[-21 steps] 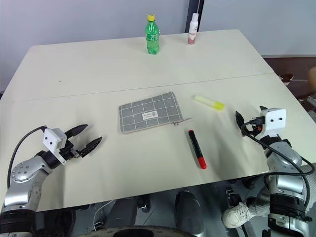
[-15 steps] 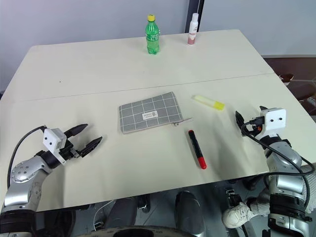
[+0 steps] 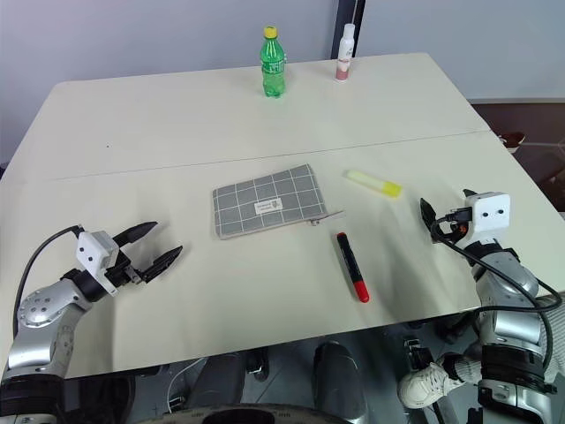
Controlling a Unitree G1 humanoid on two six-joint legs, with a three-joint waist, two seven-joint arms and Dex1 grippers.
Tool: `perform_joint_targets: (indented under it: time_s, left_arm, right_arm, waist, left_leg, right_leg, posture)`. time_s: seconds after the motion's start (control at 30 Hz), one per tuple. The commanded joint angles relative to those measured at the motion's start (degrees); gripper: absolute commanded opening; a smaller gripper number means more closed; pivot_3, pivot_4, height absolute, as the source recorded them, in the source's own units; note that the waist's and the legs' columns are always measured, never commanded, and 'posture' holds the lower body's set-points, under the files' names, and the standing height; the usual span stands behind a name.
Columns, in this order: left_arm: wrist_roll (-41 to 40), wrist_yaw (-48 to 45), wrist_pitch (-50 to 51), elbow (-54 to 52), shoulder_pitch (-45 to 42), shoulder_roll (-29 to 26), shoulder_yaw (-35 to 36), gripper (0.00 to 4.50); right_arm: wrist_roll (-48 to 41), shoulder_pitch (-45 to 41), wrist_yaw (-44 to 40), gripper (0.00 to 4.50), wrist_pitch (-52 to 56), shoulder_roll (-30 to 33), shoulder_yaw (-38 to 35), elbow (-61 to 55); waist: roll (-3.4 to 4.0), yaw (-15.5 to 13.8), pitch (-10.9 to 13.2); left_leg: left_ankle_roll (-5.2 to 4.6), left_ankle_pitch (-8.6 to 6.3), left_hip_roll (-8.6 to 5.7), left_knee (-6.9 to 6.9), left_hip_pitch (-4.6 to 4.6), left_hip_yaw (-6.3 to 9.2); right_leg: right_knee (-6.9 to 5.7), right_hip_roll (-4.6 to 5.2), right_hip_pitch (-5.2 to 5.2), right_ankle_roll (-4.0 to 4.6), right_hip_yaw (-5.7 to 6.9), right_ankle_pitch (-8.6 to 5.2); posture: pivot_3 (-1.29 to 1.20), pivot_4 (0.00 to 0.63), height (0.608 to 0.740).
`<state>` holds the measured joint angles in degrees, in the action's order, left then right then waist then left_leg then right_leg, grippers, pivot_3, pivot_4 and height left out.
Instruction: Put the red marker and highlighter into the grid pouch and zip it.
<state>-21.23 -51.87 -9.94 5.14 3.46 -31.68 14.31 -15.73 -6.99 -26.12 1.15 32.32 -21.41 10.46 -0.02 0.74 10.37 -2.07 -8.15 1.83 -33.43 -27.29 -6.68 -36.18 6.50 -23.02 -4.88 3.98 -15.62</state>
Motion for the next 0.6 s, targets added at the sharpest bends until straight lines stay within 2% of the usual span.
perform_joint_targets:
  time_s: [0.03,0.13,0.23,0.37,0.43,0.47,0.6]
  left_arm:
    - [-1.1,-0.5,-1.3,-0.9,-0.3,-0.4,1.2,4.17]
    - [-1.1,-0.7,-2.0,-1.0,-0.2,-0.5,1.2,4.17]
    - [-1.1,-0.7,-2.3,-1.1,0.0,-0.4,1.1,4.17]
    - [-0.7,0.6,-3.1,0.1,-1.2,-0.1,1.6,4.17]
    - [0.2,1.9,-4.8,2.6,-4.0,-0.1,1.9,4.17]
    - [0.7,2.3,-5.7,3.8,-5.2,-0.1,1.8,4.17]
    - [4.3,3.2,-10.1,10.9,-11.8,0.0,-0.3,4.17]
  right_arm:
    - [0.0,-0.7,-0.2,4.48,-1.1,0.4,-0.5,-0.5]
    - [-0.5,-0.6,-0.5,4.48,-0.7,0.4,-0.5,-0.7]
    - [-1.4,-0.6,-0.8,3.66,-0.1,0.1,-0.7,-0.9]
    - [-2.7,-0.8,-2.2,1.63,1.5,-0.1,0.4,-3.4]
    - [-2.1,-2.7,-2.5,0.46,3.0,-1.3,4.2,-7.2]
    - [-1.5,-4.0,-2.0,0.02,3.6,-2.3,5.9,-8.3]
    - [1.9,-12.6,1.4,0.02,5.2,-10.1,14.4,-8.7]
  waist:
    - [0.00,0.0,0.0]
    - [0.01,0.0,0.0]
    - [0.01,0.0,0.0]
    - [0.01,0.0,0.0]
    - [0.01,0.0,0.0]
    - [0.01,0.1,0.0]
    - [0.06,0.4,-0.1]
  left_leg:
    - [0.00,0.00,0.00,-0.01,0.00,0.00]
    - [-0.01,0.00,0.00,-0.03,0.00,0.00]
    - [-0.01,0.00,0.00,-0.04,0.00,0.00]
    - [-0.01,-0.01,0.00,-0.07,0.00,0.00]
    - [-0.01,-0.01,0.00,-0.09,0.00,0.01]
    - [-0.02,-0.01,0.02,-0.12,0.00,0.01]
    - [-0.01,-0.01,0.17,-0.32,0.02,0.01]
  right_leg:
    - [-0.01,0.00,0.00,0.00,0.00,0.00]
    - [-0.01,0.00,0.02,0.00,0.00,0.00]
    - [-0.01,0.00,0.03,0.00,0.00,0.00]
    - [-0.01,0.00,0.04,0.00,0.00,0.00]
    - [-0.01,0.00,0.04,0.00,0.00,0.00]
    - [-0.05,-0.01,0.03,-0.02,0.00,0.02]
    - [-0.18,-0.11,0.01,-0.02,0.02,0.12]
  posture:
    - [0.00,0.150,0.740]
    - [0.00,0.150,0.740]
    - [0.00,0.150,0.740]
    - [0.00,0.150,0.740]
    - [0.00,0.150,0.740]
    - [0.00,0.150,0.740]
    - [0.00,0.150,0.740]
